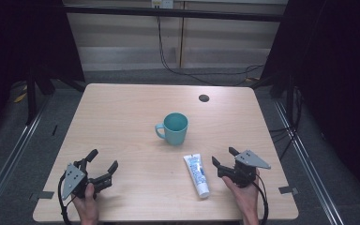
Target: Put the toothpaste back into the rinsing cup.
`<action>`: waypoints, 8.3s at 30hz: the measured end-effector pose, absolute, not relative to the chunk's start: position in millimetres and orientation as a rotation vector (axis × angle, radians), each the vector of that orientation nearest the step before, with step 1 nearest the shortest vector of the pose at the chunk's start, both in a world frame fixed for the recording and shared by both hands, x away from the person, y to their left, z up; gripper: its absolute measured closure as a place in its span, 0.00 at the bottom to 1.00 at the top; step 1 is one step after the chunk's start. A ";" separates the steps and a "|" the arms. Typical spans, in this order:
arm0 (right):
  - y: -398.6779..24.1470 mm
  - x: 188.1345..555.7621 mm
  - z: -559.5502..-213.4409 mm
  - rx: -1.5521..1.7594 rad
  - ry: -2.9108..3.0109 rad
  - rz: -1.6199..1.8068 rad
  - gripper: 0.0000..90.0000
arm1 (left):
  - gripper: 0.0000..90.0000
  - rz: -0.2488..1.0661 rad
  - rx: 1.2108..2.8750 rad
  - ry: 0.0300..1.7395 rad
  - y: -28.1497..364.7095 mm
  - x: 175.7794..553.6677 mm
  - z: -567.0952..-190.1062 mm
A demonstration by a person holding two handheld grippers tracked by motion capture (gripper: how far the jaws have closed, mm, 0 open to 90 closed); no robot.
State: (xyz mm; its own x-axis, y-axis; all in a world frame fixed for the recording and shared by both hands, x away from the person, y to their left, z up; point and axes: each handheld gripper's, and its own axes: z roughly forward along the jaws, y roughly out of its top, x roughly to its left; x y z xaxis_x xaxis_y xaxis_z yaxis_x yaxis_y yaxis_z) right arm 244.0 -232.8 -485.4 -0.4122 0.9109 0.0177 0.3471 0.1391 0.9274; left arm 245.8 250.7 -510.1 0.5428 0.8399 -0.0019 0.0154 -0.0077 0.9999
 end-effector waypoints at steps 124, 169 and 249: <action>-166.6 291.7 -468.2 1.548 2.706 0.746 0.76 | 0.17 0.765 1.436 0.791 250.5 245.0 -510.2; -182.8 277.7 -438.4 1.381 2.313 1.328 0.77 | 0.17 0.759 1.437 0.789 250.8 245.2 -510.2; -171.8 296.9 -391.7 1.140 1.915 1.686 0.77 | 0.17 0.765 1.435 0.788 250.7 245.2 -510.3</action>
